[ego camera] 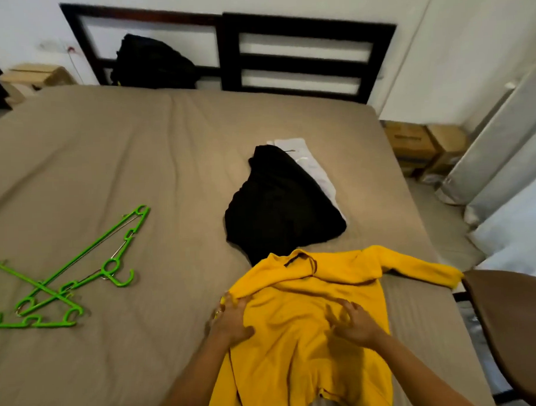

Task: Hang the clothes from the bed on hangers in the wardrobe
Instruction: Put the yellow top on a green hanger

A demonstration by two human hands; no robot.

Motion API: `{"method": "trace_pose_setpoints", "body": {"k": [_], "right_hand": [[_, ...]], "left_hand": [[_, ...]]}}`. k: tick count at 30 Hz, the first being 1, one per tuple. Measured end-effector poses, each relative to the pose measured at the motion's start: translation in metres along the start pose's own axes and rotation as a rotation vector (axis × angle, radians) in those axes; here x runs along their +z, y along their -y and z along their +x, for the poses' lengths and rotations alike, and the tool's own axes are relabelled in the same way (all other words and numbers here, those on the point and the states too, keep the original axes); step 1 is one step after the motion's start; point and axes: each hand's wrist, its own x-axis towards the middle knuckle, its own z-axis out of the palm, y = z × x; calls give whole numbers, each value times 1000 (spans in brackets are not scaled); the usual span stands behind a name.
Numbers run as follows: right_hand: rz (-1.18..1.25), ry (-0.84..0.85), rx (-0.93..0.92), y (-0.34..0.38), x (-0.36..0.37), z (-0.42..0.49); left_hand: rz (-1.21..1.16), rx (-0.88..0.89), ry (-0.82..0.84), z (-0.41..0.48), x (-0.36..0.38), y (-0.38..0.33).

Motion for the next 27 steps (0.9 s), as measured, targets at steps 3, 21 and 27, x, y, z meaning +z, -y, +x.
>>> {"method": "trace_pose_setpoints", "body": {"k": [3,21,27], "right_hand": [[-81,25,-36,-2,39,32],[-103,-3,-144,9,29,53],[-472,-59,288,11,2,83]], "left_hand": [[-28,-28,-96,13,20,14],[-517,-54,-226,75,4,11],[-487,40,76,66,-2,12]]}}
